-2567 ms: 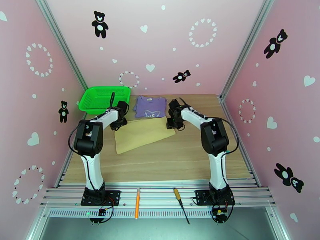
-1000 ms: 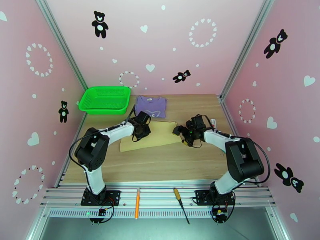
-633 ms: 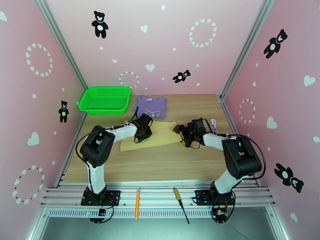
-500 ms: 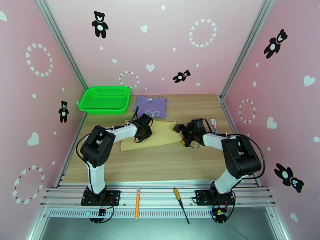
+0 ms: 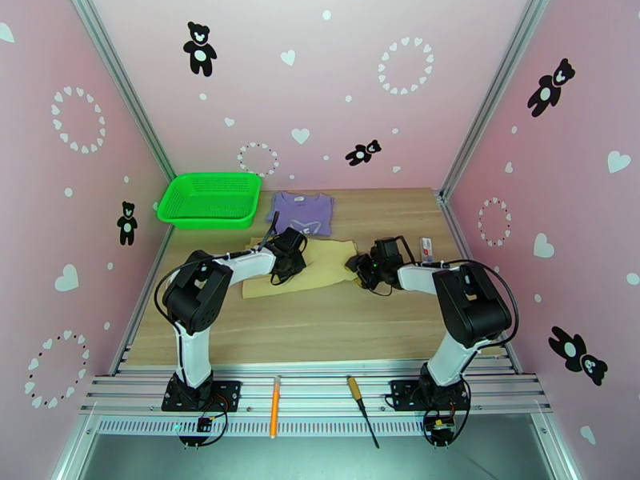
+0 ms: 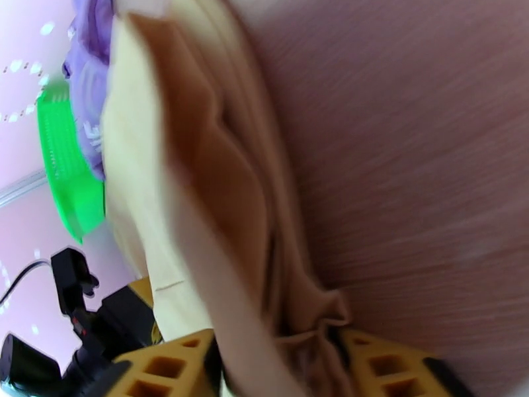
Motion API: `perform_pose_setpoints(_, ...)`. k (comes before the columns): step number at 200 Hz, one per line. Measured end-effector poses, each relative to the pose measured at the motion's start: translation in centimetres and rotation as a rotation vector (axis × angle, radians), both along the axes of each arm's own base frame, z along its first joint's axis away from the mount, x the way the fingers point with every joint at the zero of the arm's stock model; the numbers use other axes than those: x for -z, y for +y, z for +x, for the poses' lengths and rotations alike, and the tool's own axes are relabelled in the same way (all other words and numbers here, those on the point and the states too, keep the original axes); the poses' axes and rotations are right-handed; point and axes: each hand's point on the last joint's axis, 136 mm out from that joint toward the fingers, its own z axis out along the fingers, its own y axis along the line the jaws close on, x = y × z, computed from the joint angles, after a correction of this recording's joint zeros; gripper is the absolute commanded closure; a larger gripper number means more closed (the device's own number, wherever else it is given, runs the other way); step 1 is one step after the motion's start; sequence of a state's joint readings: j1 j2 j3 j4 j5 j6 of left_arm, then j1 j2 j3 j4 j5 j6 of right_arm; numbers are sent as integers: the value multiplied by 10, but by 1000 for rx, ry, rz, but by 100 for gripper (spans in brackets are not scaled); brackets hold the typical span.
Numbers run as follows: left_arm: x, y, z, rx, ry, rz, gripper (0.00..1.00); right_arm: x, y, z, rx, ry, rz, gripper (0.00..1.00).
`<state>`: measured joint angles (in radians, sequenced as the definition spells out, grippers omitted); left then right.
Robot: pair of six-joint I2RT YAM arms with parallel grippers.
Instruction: Fold and stack the mixed laundry pile
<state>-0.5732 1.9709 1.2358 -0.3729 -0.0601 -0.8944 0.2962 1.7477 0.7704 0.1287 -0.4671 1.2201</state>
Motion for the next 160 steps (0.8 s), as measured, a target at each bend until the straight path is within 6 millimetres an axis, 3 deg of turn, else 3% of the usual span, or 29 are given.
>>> perform_pose_setpoints(9, 0, 0, 0, 1, -2, 4, 100, 3, -1, -3, -11, 3, -18, 88)
perform_pose_setpoints(10, 0, 0, 0, 1, -2, 3, 100, 3, -1, -3, -13, 2, -19, 94)
perform_pose_setpoints(14, 0, 0, 0, 2, -3, 4, 100, 5, -2, -5, -10, 11, -24, 100)
perform_pose_setpoints(56, -1, -4, 1, 23, -8, 8, 100, 4, -12, -13, -40, 3, -105, 100)
perform_pose_setpoints(115, -2, -47, -4, 121, -18, 12, 100, -24, -52, -27, -115, -56, -365, 100)
perform_pose_setpoints(160, -2, -50, -5, 130, -16, 10, 100, -33, -45, -33, -241, -107, -452, 100)
